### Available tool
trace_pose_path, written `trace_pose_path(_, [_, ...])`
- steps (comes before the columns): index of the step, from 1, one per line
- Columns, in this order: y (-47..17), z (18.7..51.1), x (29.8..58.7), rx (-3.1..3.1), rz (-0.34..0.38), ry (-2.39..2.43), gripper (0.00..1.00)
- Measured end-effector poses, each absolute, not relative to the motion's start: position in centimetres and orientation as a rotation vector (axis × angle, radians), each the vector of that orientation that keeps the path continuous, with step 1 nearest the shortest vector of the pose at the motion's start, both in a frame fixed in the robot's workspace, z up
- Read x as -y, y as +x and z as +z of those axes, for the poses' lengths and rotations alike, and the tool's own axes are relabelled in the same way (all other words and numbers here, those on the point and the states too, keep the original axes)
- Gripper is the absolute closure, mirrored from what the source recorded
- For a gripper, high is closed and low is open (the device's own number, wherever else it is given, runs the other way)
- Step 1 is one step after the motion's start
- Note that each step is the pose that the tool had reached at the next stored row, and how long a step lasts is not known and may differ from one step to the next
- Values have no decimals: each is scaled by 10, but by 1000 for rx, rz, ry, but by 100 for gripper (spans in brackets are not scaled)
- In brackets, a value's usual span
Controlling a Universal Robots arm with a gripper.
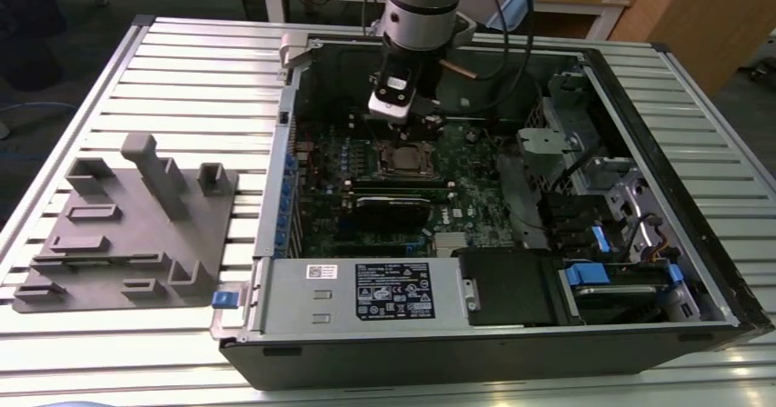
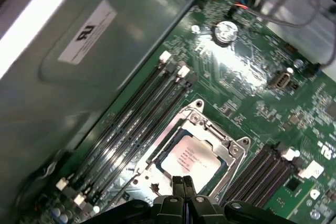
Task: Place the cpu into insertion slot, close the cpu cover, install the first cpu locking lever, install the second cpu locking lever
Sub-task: 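Close the cpu cover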
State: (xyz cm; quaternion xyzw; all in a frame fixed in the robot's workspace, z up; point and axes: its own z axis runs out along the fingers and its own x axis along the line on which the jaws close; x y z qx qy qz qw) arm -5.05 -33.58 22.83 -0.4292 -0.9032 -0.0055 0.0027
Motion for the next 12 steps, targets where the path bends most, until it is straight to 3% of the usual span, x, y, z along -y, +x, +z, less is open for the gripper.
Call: trace_pose_path(12, [-50,228,336,2889,-17,-1218,89])
